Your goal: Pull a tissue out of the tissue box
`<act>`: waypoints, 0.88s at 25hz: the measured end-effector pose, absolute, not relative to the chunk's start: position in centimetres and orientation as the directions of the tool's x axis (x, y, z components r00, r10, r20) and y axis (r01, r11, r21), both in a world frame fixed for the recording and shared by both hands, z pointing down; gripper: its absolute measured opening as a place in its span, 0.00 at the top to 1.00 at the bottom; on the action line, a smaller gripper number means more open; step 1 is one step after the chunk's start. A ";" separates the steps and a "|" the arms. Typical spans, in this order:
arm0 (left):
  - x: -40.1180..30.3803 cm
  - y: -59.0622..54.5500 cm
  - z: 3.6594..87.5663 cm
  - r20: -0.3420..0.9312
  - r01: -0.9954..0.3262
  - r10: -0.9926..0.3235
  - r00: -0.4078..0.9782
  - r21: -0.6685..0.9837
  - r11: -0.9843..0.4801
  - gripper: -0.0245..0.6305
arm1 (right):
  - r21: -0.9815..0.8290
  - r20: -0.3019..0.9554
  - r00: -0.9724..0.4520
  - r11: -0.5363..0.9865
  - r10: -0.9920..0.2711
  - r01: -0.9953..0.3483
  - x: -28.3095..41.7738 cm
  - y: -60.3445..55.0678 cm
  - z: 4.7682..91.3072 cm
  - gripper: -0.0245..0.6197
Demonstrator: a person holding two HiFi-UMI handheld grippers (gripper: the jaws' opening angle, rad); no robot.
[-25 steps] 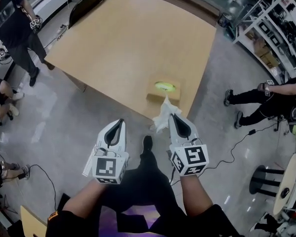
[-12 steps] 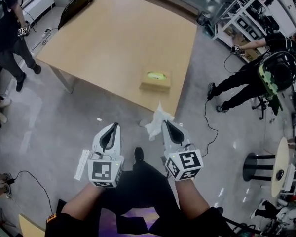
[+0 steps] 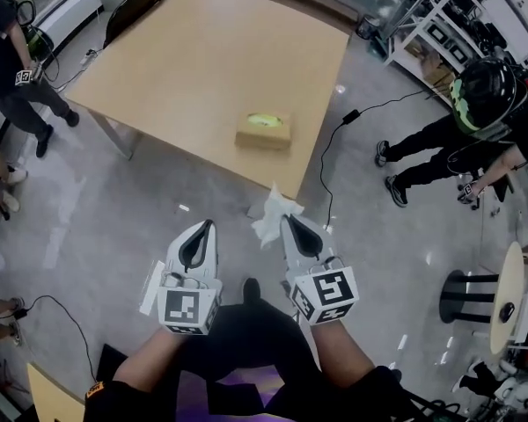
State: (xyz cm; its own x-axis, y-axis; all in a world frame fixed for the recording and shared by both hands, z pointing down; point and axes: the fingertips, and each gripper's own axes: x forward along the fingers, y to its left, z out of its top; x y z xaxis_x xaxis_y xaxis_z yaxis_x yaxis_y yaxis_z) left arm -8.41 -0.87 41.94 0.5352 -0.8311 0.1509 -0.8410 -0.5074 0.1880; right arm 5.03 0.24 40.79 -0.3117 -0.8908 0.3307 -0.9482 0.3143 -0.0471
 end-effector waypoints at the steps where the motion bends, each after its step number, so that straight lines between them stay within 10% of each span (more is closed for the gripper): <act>1: -7.7 -0.3 42.1 0.158 -0.844 -0.833 0.531 0.186 -0.503 0.93 | -0.054 0.334 -0.318 0.319 -0.887 -0.946 5.7 0.8 40.9 0.96; 22: -1.3 9.3 43.9 0.173 -0.905 -0.890 0.423 0.137 -0.403 0.93 | -0.074 0.310 -0.448 0.449 -0.838 -0.891 11.2 10.5 42.3 0.96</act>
State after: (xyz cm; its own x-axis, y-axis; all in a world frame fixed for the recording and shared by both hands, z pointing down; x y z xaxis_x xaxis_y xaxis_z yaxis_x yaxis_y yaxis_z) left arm -1.33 9.30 43.87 0.4227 -0.8896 0.1734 -0.9048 -0.4031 0.1374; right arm 11.19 10.50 42.30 -0.4484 -0.8384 0.3100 -0.8905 0.4489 -0.0741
